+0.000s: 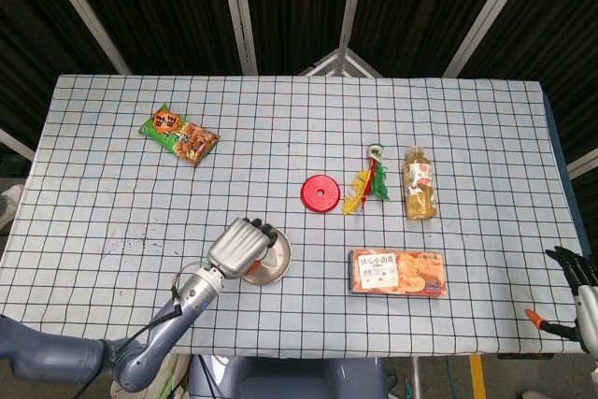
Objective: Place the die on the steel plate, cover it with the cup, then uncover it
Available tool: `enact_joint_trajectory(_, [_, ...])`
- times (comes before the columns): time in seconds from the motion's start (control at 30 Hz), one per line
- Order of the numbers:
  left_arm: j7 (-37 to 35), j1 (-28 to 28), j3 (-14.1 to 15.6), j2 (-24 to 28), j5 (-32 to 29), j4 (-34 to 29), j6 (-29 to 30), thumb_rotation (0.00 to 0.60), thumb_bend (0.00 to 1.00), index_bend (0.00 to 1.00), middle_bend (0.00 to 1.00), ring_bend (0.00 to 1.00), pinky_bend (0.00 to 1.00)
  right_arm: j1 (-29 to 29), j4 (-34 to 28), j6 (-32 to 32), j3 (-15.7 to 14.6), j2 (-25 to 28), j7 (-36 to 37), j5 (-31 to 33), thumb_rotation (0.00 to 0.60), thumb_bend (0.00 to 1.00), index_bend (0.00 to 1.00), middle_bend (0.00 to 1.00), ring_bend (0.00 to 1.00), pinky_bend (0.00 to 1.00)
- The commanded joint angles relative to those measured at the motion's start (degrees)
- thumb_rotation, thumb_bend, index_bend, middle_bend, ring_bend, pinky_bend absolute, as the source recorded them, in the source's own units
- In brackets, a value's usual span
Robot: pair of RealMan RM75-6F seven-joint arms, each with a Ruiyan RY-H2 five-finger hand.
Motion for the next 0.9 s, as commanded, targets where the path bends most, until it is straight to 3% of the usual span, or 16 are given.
enact_joint_trajectory(0.03, [-0.1,-0.1,-0.2,-0.5,-0.1,0.1,-0.3,0.6,0.43,0.52,0.47,0.4,0.55,0.0,0.0,0.0,0.1,0.1,0.1,0.2,0.6,0.06,0.18,0.14,0.13,0.0])
enact_joint_trajectory(0.47, [0.3,-0.2,-1.2,-2.2,-0.2,1.0,-0.2,0.6,0.43,0.52,0.48,0.4,0.55,0.1,-0.2,-0.3,0.0,0.1,0.0,0.3,0.6,0.06,0.19,0.14,0.13,0.0])
enact_joint_trajectory(0.5, [0.4,-0.3,-1.3,-2.4,-0.2,1.2,-0.3,0.6,0.43,0.52,0.48,0.4,0.55,3.9,-3.8,-2.0,2.5,-1.2,-1.3,-0.7,0.6,0.06,0.19,0.14,0.13,0.0])
enact_joint_trajectory(0.53, [0.5,-0.4,-1.4,-2.6,-0.4,1.5,-0.4,0.6,0.43,0.52,0.47,0.4,0.55,5.7,-6.0,-5.0,3.9,-2.3,-4.7,2.9,0.6,0.06,0.19,0.14,0.13,0.0])
enact_joint_trajectory(0.63, [0.7,-0.7,-1.8,-3.2,-0.9,2.1,-0.7,0.6,0.43,0.52,0.47,0.4,0.55,3.7,-6.4,-3.5,3.2,-1.7,-6.8,5.2,0.6,0.06,0.19,0.14,0.13,0.0])
enact_joint_trajectory(0.73, [1.3,-1.0,-2.0,-3.8,-1.5,2.7,-1.2,0.6,0.43,0.52,0.46,0.4,0.55,0.5,-3.3,-0.8,0.4,0.2,-2.8,2.5,0.6,0.06,0.19,0.14,0.13,0.0])
enact_joint_trajectory(0.9, [3.9,-1.6,-2.2,-4.0,-4.1,2.8,-1.6,0.6,0.43,0.52,0.45,0.4,0.55,0.4,-1.5,-0.7,-0.1,0.5,-0.4,0.9,0.6,0.06,0.19,0.14,0.13,0.0])
